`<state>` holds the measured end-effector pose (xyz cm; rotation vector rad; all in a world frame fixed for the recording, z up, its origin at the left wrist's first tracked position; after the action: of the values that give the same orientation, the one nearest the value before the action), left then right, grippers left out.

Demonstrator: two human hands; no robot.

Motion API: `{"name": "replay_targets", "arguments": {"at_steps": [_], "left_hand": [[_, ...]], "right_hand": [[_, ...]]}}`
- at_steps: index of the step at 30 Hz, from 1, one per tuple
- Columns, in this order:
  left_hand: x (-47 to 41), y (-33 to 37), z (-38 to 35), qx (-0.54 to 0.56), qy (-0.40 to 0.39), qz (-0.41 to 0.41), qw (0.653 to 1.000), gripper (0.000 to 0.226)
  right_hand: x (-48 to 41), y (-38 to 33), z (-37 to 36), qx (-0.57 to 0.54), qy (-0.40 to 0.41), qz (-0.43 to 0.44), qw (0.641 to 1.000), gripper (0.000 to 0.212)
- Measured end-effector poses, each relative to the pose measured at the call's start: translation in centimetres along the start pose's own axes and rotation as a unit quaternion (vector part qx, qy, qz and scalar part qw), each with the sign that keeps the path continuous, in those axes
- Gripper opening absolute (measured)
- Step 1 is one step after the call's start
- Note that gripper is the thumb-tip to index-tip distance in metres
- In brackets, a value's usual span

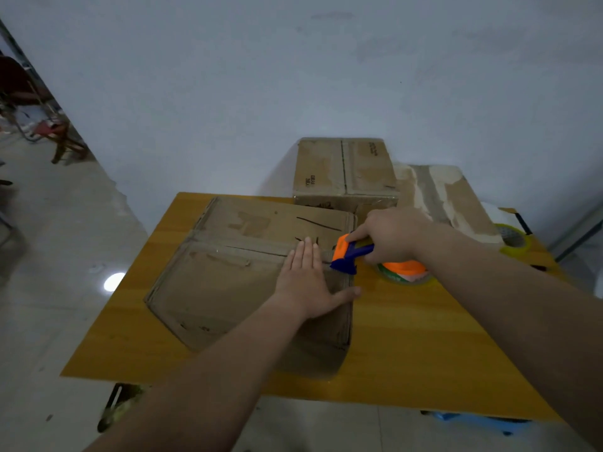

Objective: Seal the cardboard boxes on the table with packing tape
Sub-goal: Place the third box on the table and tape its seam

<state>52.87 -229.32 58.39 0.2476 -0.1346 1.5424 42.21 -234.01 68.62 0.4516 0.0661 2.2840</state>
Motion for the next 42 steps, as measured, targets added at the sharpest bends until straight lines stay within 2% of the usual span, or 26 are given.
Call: {"name": "replay_targets", "arguments": {"at_steps": [4,9,14,17,21,26,35,38,40,42], "left_hand": [[-0.4,0.8,-0.1,0.012,0.011,0.032,0.999,0.121],[-0.1,-1.8,0.9,-0.009,0.011,0.018,1.0,0.108],[-0.1,-3.4,1.0,-0.04,-0.021,0.0,0.999,0.097],[-0.1,-2.4,0.8,-0.038,-0.012,-0.02,0.999,0.086],[0.1,-0.6,1.0,-0.02,0.011,-0.032,0.999,0.072],[-0.1,0.5,0.7,0.01,0.056,-0.02,0.998,0.067],[-0.6,0.1,0.5,0.03,0.073,-0.008,0.997,0.061],[-0.7,0.0,0.4,0.031,0.076,-0.009,0.997,0.06],[-0.7,0.0,0.4,0.031,0.081,-0.007,0.996,0.06],[-0.6,0.0,0.4,0.03,0.083,-0.003,0.996,0.059]], "right_hand": [[0.4,0.9,-0.7,-0.028,0.016,-0.01,0.999,0.051],[2.4,0.8,-2.6,-0.074,0.028,0.017,0.997,0.067],[6.9,4.9,-4.0,-0.09,0.064,-0.014,0.994,0.065],[8.6,5.9,-5.5,-0.094,0.054,-0.039,0.993,0.065],[7.8,4.9,-6.9,-0.086,0.043,-0.032,0.995,0.064],[6.4,3.4,-8.7,-0.103,-0.001,-0.03,0.994,0.062],[1.2,-0.4,-9.9,-0.11,-0.088,-0.03,0.99,0.048],[-0.3,-1.3,-9.5,-0.153,-0.113,-0.064,0.98,0.035],[-1.0,-2.0,-9.2,-0.153,-0.116,-0.067,0.979,0.015],[-1.4,-2.3,-8.5,-0.149,-0.12,-0.075,0.979,0.012]]}}
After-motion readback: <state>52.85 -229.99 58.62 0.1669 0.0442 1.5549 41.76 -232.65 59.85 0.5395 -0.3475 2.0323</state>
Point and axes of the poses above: each hand's wrist, its own x-axis away from the middle knuckle, its own z-axis out of the back of the hand, y = z × x, the point moved 7 cm from there along -x, towards the middle knuckle, and after that the axes turned 2 degrees about z, right-handed, at the moved point
